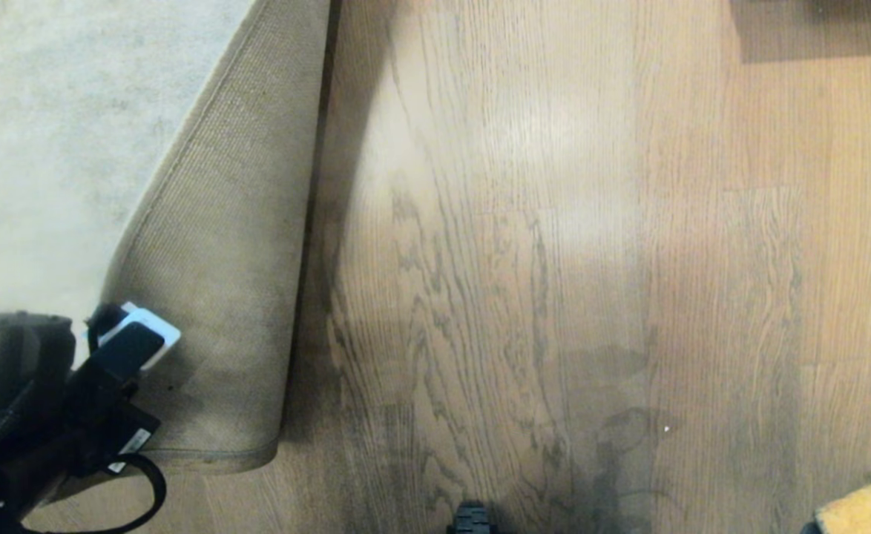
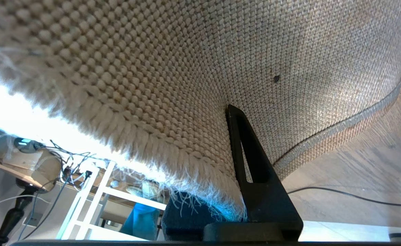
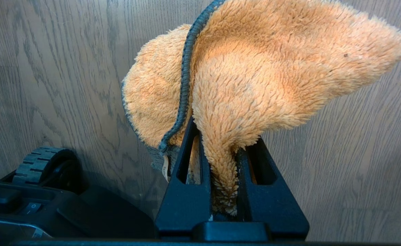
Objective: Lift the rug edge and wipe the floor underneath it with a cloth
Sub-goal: Lay down the carpet
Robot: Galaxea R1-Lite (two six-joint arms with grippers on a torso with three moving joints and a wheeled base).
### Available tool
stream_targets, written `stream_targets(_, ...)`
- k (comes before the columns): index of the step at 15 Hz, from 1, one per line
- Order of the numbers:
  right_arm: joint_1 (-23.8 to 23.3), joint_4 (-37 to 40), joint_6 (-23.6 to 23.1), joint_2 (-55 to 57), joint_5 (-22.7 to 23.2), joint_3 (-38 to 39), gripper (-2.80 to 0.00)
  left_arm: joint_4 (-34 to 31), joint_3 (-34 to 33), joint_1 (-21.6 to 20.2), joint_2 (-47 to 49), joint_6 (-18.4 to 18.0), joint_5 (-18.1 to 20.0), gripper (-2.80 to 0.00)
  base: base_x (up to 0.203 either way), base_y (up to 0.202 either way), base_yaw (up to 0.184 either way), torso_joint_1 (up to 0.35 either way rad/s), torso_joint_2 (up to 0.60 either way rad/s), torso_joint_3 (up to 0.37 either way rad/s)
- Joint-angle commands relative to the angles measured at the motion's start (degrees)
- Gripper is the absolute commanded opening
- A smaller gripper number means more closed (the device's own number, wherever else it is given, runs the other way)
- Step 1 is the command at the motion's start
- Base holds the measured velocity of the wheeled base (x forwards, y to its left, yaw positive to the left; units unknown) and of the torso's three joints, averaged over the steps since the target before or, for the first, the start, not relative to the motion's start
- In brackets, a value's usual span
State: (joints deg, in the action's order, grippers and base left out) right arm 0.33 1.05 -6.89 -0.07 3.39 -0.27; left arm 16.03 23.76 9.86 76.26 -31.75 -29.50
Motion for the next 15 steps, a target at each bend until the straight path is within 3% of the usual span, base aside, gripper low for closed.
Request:
stream_targets(1,0.02,0.01,-0.06,0.07,0.04,0.0,-2.8,0.03,-0.12,0.17,0.02,0.32,-0.23,-2.8,0.0,0.0,0.0,0.0,0.0,0.0)
stream_targets(7,0.02,0.01,-0.06,0.07,0.04,0.0,-2.8,-0.03,-0.12,0.25,0.02,0.64,-0.3,-2.8,0.0,0.0,0.0,0.0,0.0,0.0)
stream_targets(8,0.02,0.01,-0.06,0.07,0.04,0.0,-2.8,-0.03,-0.12,0.25,0.02,0.64,-0.3,0.0,0.0,0.0,0.0,0.0,0.0,0.0)
stream_targets(15,0.02,0.01,-0.06,0.07,0.04,0.0,-2.8,0.05,-0.2,0.25,0.02,0.9,-0.21,0.0,0.0,0.0,0.0,0.0,0.0,0.0)
